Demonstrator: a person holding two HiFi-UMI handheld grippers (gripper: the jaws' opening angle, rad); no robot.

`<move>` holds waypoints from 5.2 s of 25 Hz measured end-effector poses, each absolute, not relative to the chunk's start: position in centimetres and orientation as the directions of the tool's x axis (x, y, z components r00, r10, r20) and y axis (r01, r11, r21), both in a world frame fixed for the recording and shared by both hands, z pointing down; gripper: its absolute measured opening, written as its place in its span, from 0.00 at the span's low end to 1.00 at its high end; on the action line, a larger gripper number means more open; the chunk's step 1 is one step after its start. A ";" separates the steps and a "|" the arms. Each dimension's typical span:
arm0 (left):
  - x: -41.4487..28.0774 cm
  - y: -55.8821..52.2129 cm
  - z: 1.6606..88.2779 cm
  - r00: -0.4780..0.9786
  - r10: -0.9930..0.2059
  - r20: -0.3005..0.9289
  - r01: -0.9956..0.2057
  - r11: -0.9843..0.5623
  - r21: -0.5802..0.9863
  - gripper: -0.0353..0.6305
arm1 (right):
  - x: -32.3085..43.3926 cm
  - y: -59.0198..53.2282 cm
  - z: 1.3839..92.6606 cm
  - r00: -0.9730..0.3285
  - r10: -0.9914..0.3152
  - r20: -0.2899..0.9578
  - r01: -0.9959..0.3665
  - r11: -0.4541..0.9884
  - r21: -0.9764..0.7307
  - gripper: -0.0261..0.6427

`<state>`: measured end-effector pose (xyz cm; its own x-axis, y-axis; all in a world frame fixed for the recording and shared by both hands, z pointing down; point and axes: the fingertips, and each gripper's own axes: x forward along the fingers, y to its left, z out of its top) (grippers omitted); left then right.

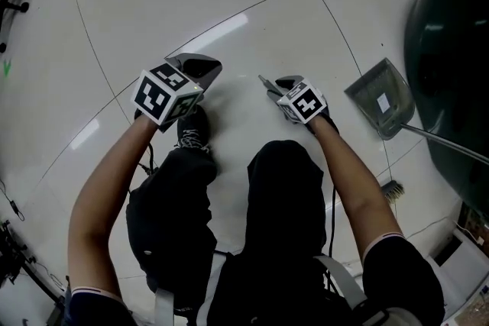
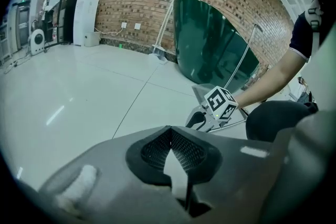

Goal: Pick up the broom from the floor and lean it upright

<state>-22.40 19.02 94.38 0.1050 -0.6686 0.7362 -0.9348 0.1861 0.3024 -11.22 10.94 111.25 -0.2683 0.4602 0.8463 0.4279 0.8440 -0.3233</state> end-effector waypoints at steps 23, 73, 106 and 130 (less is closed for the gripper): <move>-22.7 19.6 92.6 0.026 -0.708 0.705 -0.947 0.209 0.245 0.06 | -14.2 8.4 104.0 -0.534 0.344 0.773 0.311 0.929 -0.199 0.17; 15.6 -13.0 45.2 0.637 -0.498 0.588 -0.714 -0.668 0.208 0.06 | 30.1 -21.5 42.7 -0.613 -0.634 0.472 -0.696 0.715 0.057 0.17; 38.6 -34.5 41.9 0.671 -0.476 0.568 -0.678 -0.704 0.211 0.05 | 47.0 -37.3 41.9 -0.518 -0.649 0.556 -0.796 0.604 -0.038 0.17; 30.8 -34.3 39.8 0.486 -0.707 0.513 -0.872 -0.437 0.222 0.06 | 35.6 -50.4 47.2 -0.552 -0.591 0.588 -0.750 0.661 -0.041 0.17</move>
<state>30.77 -34.26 39.83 0.4856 -0.7075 0.5135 -0.8716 -0.4369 0.2223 35.63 -50.40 47.15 -0.5523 -0.5906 0.5883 -0.7497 0.6605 -0.0407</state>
